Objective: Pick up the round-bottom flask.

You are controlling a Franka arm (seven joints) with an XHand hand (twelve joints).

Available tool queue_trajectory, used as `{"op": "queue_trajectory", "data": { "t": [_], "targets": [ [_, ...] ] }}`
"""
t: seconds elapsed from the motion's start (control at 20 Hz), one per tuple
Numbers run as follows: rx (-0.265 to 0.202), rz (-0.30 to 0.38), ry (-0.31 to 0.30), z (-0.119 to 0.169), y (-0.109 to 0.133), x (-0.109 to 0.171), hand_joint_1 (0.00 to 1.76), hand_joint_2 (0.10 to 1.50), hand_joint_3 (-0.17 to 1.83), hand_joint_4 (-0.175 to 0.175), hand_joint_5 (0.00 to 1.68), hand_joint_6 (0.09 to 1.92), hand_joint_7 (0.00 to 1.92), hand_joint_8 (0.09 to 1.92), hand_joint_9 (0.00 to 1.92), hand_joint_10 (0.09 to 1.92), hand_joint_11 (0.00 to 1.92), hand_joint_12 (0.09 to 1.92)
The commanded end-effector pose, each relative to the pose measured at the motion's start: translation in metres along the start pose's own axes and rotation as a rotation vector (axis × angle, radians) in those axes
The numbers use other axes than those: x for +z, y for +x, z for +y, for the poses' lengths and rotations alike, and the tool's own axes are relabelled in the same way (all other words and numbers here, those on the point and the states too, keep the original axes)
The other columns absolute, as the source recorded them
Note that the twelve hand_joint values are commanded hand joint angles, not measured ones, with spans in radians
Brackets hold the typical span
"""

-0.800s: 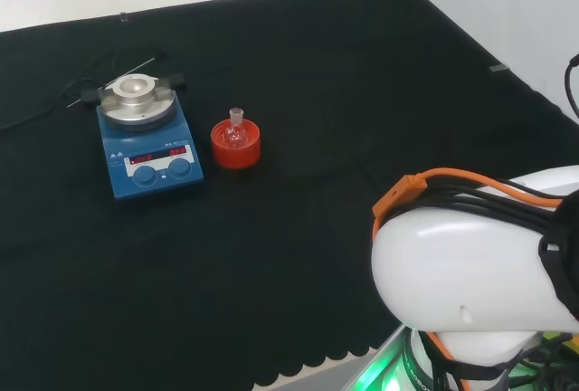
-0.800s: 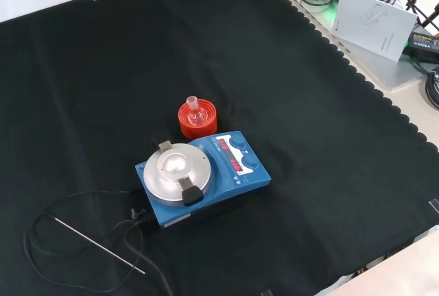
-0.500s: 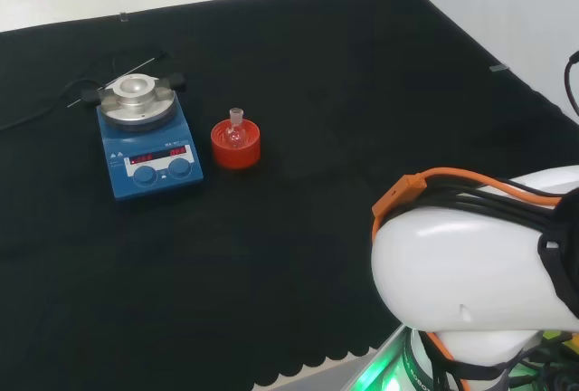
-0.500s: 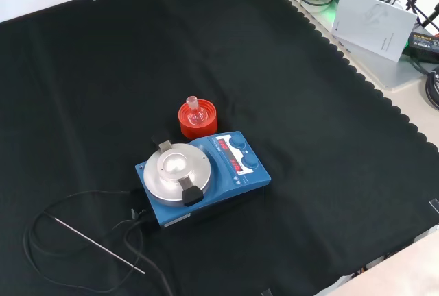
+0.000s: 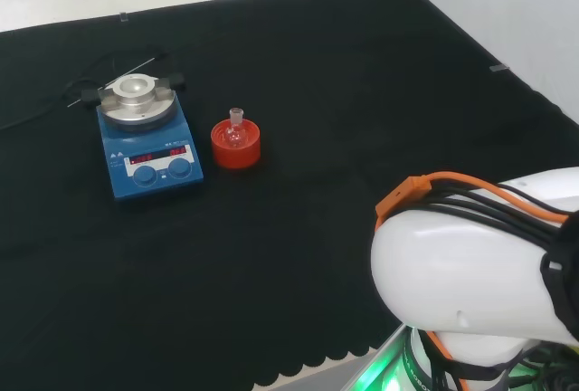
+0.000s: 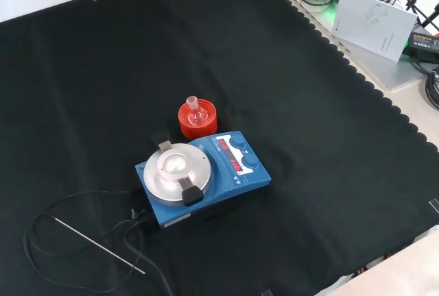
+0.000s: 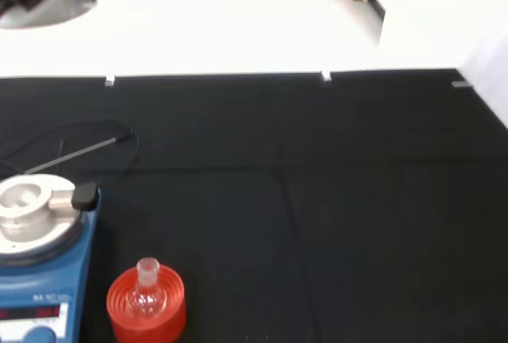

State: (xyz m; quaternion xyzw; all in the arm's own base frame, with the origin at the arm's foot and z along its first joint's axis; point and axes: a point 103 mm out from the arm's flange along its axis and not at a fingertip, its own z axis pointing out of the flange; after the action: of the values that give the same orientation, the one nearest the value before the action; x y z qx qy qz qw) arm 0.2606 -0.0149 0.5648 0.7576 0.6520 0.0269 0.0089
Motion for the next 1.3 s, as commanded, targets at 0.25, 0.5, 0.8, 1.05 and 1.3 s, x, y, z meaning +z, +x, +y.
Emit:
{"op": "queue_trajectory", "data": {
  "t": [0.25,0.5,0.8,1.05,1.3],
  "targets": [
    [0.012,0.118,0.080,-0.019,-0.009,0.023,0.80,0.40,0.83,-0.139,0.25,0.18,0.24,0.93,0.31,0.99,0.01,1.52],
    [0.015,0.121,0.051,-0.007,-0.011,0.043,0.81,0.39,0.83,-0.142,0.29,0.21,0.33,0.93,0.37,0.97,0.06,1.52],
    [-0.001,0.144,0.026,0.015,-0.020,0.050,0.83,0.38,0.83,-0.150,0.28,0.33,0.41,0.93,0.46,0.93,0.15,1.48],
    [-0.011,0.156,0.062,0.028,-0.025,0.070,0.83,0.38,0.84,-0.161,0.25,0.49,0.47,0.95,0.57,0.92,0.32,1.42],
    [-0.001,0.168,0.092,0.040,-0.033,0.092,0.84,0.37,0.84,-0.167,0.24,0.64,0.53,0.97,0.64,0.92,0.40,1.40]
  ]
}}
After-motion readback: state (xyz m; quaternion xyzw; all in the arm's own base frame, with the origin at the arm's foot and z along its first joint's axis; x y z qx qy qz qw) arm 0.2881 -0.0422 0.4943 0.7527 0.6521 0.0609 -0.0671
